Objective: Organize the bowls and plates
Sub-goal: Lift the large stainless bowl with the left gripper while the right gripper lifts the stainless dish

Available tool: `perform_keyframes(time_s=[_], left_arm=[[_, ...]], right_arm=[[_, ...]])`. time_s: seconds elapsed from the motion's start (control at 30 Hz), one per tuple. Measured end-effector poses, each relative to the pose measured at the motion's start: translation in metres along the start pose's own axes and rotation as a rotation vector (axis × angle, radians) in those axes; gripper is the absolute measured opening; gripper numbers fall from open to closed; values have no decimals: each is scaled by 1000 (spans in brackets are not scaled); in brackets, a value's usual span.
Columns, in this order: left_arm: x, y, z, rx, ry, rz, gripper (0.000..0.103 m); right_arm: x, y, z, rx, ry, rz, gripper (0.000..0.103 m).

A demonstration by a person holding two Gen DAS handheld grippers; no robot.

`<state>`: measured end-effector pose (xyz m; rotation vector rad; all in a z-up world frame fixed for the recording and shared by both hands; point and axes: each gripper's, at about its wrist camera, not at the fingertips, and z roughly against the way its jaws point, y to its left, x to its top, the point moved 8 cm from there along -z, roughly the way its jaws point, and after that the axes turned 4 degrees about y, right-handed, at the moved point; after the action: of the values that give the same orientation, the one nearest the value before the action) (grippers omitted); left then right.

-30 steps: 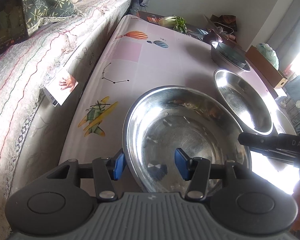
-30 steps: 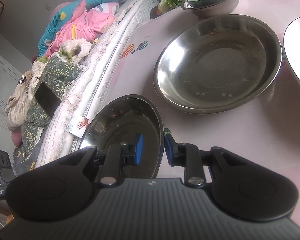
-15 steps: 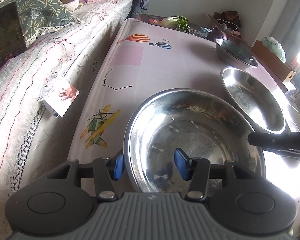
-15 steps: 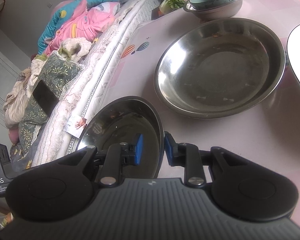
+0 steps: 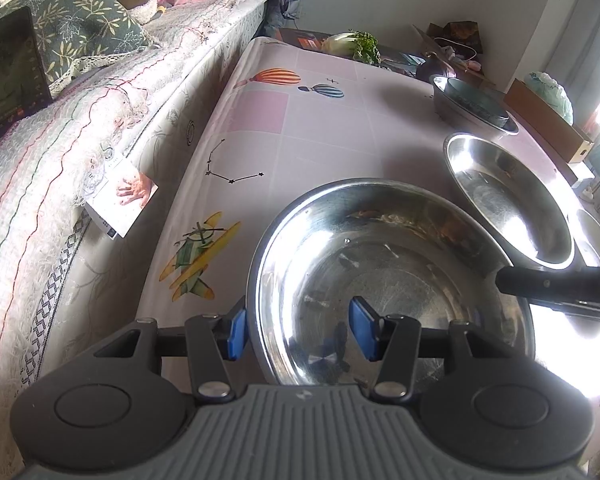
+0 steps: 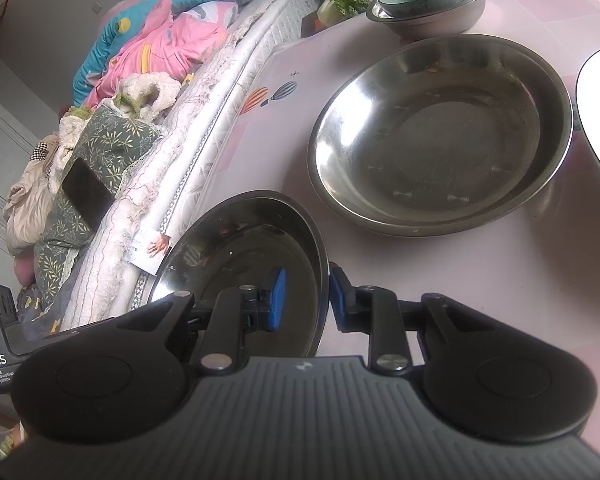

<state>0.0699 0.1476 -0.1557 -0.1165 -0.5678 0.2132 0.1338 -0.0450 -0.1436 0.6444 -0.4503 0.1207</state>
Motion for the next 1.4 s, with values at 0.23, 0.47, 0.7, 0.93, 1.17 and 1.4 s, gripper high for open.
perform_keyframes(time_s=[0.23, 0.47, 0.7, 0.93, 1.17, 1.4], left_arm=[[0, -1, 1, -7, 14, 6, 52], [-6, -8, 3, -24, 26, -3, 52], [-8, -11, 4, -25, 30, -9, 52], [-8, -11, 4, -25, 29, -9, 53], [-8, -11, 4, -26, 29, -9, 53], [-9, -11, 4, -26, 29, -8, 53]], right_arm=[[-1, 0, 0, -12, 0, 1, 25], [0, -4, 5, -27, -5, 0, 25], [-1, -7, 7, -28, -8, -5, 26], [-1, -7, 7, -27, -7, -4, 26], [-1, -7, 7, -27, -8, -5, 26], [-1, -7, 6, -27, -8, -4, 26]])
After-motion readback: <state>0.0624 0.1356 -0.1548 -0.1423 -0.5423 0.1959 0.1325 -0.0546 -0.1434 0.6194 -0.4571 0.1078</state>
